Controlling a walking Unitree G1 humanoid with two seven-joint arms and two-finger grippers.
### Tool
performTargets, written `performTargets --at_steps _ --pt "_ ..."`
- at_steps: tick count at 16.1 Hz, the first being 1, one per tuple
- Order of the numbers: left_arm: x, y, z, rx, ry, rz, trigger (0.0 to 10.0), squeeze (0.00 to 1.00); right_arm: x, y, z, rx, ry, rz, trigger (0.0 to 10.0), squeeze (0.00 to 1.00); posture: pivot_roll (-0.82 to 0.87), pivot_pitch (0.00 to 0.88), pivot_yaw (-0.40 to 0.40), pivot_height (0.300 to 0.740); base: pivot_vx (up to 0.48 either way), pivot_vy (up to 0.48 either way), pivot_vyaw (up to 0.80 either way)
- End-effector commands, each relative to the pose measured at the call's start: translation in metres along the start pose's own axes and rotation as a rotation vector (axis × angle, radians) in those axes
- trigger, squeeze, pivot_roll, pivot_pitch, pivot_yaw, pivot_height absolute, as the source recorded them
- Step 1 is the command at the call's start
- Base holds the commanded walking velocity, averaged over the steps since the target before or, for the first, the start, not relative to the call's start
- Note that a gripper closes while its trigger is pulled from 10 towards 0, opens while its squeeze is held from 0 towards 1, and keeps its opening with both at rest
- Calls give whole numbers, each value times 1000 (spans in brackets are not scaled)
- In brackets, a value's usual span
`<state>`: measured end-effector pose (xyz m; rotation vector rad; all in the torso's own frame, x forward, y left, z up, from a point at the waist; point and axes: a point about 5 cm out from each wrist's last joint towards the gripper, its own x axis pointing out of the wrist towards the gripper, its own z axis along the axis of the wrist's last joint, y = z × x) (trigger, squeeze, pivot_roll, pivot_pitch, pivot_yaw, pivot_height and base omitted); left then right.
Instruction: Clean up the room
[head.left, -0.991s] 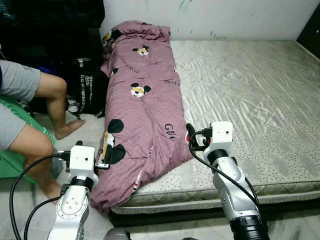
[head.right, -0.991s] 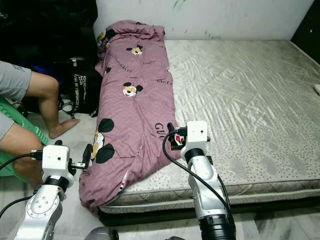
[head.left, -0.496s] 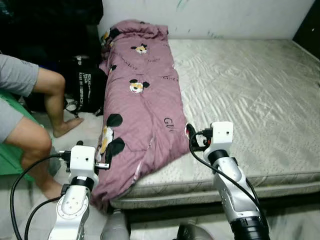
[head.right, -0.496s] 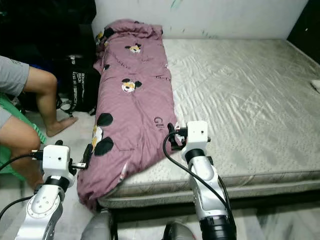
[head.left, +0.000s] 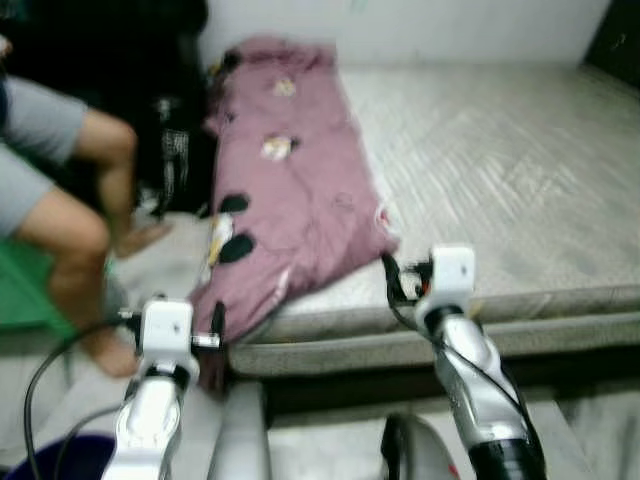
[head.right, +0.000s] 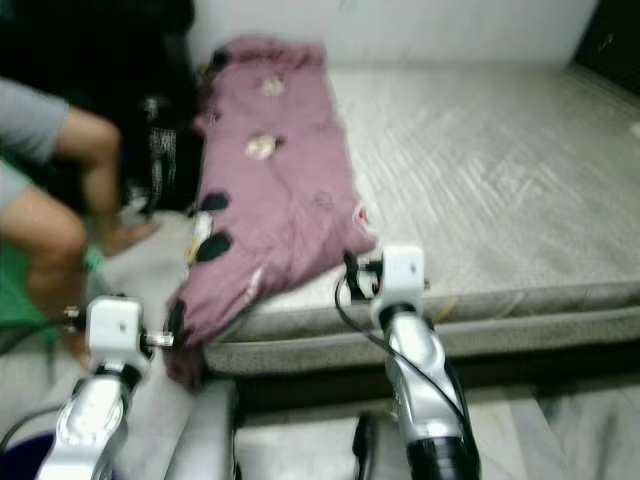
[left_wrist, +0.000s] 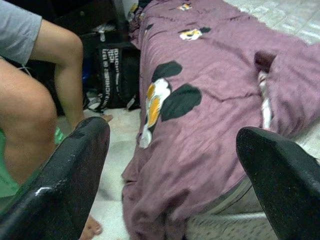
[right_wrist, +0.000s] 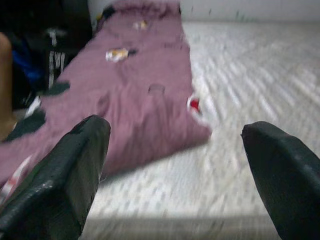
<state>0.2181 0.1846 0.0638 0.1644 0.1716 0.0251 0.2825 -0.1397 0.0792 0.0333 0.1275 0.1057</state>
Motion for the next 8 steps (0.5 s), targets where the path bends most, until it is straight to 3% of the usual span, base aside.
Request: performTargets --at_steps 1,3,8 --pt "5 1 12 20 -45 1 10000 0 4 3 8 -1 -26 17 10000 0 95 0 -35 608 0 0 0" --pt "7 2 11 -30 -35 -1 10000 0 4 4 8 -1 -26 28 10000 0 96 0 -37 608 0 0 0" --pt "9 2 9 -18 -8 5 10000 0 5 5 9 -5 -30 36 10000 0 91 0 -36 554 0 0 0"
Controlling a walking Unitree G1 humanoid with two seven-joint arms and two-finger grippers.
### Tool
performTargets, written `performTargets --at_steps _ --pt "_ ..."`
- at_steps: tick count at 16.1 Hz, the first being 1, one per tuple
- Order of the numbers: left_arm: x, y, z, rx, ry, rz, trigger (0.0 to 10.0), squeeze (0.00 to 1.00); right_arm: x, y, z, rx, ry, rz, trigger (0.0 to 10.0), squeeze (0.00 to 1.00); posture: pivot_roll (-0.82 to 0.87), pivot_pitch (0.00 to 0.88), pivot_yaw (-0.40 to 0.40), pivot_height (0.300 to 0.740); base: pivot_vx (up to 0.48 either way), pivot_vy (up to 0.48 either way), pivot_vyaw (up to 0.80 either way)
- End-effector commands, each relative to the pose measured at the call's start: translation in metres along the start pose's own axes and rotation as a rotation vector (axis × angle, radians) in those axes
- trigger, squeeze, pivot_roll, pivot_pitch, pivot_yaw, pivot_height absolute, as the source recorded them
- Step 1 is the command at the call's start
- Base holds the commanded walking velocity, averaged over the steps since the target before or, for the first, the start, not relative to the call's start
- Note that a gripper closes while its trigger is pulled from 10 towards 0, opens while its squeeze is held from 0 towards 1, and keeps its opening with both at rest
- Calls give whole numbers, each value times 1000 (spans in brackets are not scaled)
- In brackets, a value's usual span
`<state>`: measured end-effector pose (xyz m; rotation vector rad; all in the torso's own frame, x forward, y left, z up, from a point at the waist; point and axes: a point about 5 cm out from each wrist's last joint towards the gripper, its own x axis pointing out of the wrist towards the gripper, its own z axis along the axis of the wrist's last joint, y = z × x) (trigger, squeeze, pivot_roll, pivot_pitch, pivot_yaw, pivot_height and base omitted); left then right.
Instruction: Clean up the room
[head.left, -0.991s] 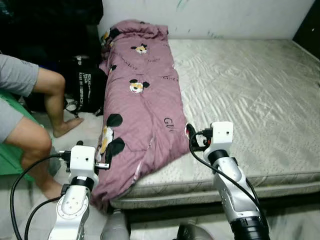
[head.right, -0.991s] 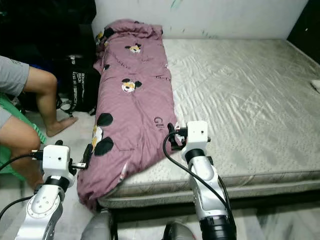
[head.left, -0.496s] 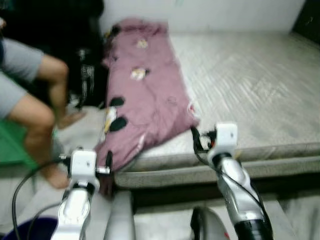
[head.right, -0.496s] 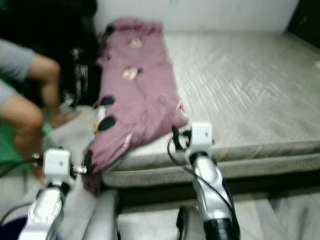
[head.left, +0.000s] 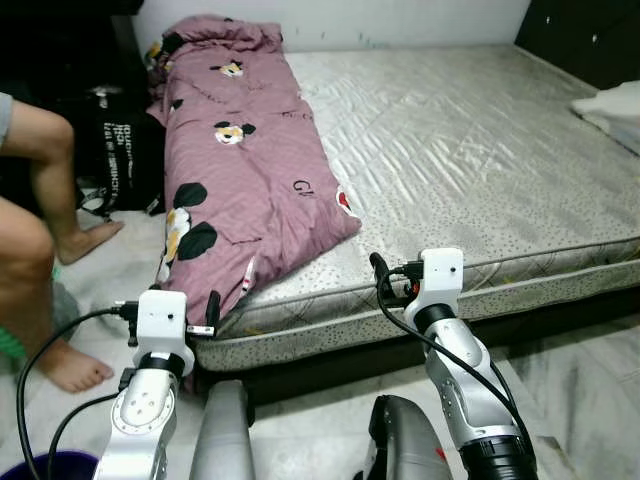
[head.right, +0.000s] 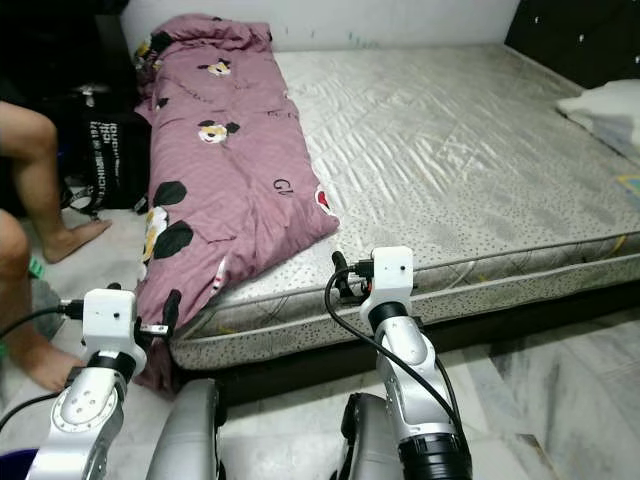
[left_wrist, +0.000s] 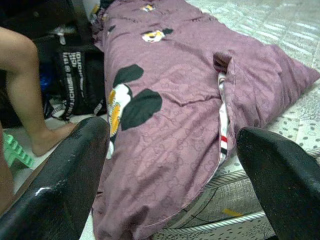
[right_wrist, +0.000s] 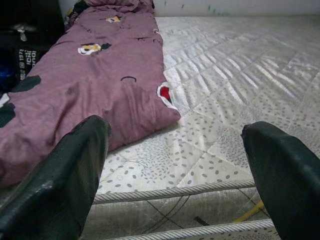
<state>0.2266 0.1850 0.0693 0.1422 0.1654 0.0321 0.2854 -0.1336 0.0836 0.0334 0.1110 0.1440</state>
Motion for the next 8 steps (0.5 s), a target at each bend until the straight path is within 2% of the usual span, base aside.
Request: performTargets --at_steps 1,5,8 --pt "2 0 2 1 -1 -2 10000 0 2 -1 4 -2 -14 -1 10000 0 91 0 -36 539 0 0 0" --pt "3 0 3 3 2 0 10000 0 3 -1 5 -7 -15 6 10000 0 91 0 -37 499 0 0 0" --pt "4 1 3 6 1 7 10000 0 3 -1 5 -5 -11 7 10000 0 91 0 -37 495 0 0 0"
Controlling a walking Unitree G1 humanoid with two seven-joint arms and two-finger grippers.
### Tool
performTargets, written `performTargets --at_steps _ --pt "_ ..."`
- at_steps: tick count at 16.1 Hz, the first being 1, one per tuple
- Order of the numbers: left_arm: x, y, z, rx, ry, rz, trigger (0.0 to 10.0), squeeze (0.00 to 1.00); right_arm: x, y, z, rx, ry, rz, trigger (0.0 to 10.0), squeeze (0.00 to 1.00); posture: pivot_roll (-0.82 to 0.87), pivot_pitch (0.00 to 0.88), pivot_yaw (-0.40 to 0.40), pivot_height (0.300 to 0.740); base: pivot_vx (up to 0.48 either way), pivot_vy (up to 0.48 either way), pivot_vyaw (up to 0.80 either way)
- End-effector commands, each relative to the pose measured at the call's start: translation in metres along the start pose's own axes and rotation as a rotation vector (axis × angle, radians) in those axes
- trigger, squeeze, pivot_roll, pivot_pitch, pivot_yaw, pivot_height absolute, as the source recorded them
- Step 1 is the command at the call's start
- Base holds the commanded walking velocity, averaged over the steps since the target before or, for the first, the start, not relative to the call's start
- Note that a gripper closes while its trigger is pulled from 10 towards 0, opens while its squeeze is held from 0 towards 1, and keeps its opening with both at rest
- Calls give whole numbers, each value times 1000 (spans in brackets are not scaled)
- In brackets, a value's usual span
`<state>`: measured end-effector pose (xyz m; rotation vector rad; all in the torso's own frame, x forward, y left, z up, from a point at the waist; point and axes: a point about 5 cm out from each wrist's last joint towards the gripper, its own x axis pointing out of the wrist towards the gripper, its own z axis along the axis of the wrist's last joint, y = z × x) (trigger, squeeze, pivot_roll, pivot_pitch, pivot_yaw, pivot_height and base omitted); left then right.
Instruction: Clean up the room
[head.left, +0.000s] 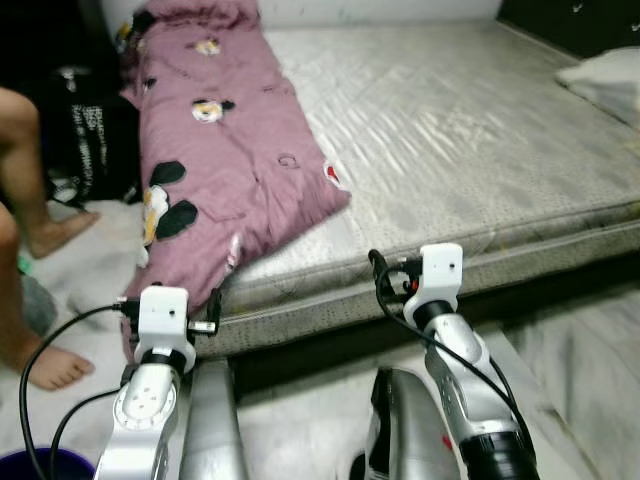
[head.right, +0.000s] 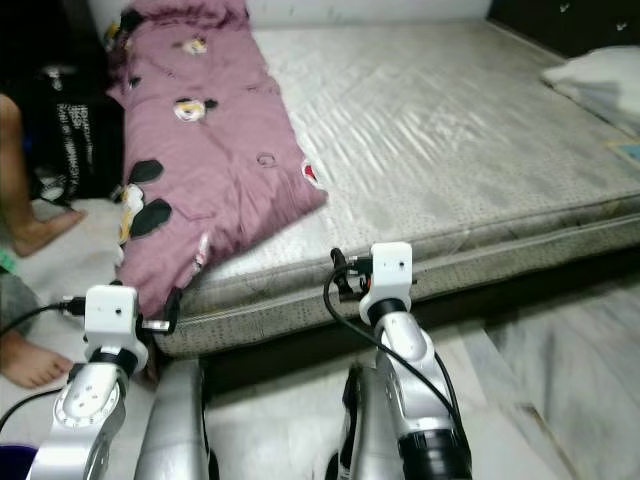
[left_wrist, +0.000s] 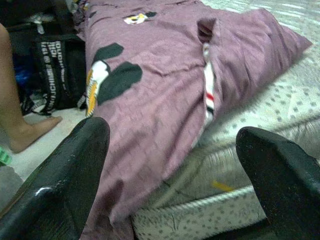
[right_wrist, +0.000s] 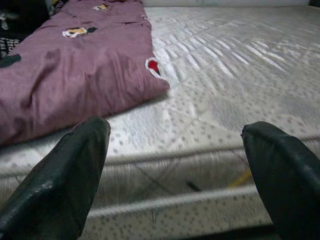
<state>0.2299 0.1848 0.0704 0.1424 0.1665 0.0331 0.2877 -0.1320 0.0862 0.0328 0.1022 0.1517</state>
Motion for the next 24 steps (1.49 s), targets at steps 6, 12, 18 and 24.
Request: performTargets --at_steps 6,12,18,24 --pt "2 3 0 1 7 22 10000 0 2 4 4 -24 -18 39 10000 0 91 0 -36 495 0 0 524" --pt "2 4 -1 -39 13 11 10000 0 2 4 2 -9 -8 36 10000 0 89 0 -33 495 0 0 73" --pt "2 3 -1 -48 16 6 10000 0 2 7 4 -31 -21 68 10000 0 90 0 -36 495 202 0 394" --pt "2 3 -3 -47 23 2 10000 0 2 4 1 -17 -3 45 10000 0 90 0 -36 495 244 0 204"
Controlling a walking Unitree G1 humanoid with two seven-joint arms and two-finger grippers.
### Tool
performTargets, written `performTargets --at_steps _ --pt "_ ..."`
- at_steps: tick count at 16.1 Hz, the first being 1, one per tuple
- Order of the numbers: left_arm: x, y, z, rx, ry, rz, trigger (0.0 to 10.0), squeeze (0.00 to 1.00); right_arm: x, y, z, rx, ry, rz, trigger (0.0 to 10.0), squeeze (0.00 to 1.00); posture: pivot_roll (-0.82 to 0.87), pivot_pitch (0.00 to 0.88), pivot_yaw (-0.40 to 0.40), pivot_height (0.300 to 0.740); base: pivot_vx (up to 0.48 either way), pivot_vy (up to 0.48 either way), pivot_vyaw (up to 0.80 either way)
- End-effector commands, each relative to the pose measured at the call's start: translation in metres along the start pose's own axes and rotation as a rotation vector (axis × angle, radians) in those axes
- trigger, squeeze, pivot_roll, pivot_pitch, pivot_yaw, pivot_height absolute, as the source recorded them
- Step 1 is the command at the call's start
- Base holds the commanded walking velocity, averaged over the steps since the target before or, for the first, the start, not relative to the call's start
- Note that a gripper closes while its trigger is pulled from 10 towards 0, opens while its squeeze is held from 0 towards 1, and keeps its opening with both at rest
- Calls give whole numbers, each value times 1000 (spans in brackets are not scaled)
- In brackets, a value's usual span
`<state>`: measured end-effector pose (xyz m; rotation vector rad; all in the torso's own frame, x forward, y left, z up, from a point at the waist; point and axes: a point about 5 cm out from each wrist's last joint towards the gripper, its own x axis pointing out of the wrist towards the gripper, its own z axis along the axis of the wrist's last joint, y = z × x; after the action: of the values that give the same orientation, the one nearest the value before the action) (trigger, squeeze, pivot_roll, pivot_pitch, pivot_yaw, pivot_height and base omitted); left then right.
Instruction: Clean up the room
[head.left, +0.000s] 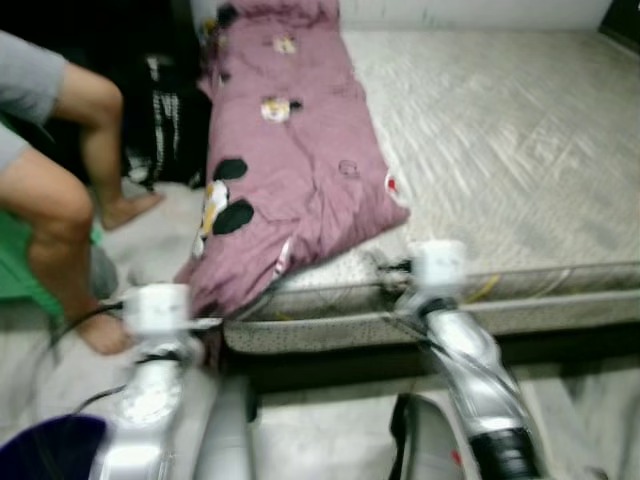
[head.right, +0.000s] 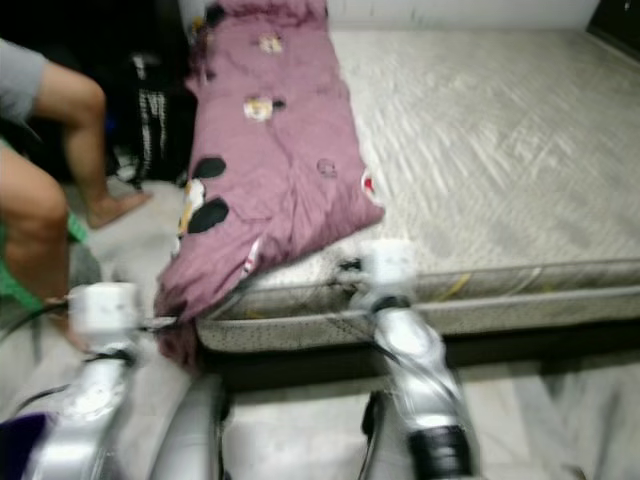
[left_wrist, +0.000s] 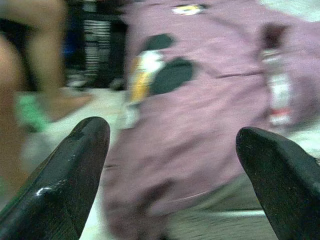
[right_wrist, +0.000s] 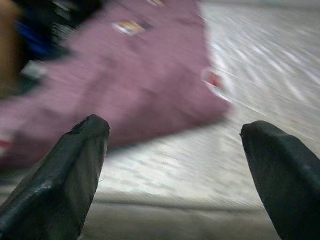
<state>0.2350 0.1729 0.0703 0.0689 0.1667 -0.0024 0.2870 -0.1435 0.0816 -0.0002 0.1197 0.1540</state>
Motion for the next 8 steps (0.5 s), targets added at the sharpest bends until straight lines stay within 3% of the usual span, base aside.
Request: performTargets --at_steps 1,8 --pt "-3 15 -4 24 25 44 10000 0 4 15 6 15 -23 43 10000 0 90 0 -36 495 0 0 0" --pt "-2 14 -5 25 28 33 10000 0 5 15 5 19 -16 42 10000 0 92 0 -36 495 0 0 0"
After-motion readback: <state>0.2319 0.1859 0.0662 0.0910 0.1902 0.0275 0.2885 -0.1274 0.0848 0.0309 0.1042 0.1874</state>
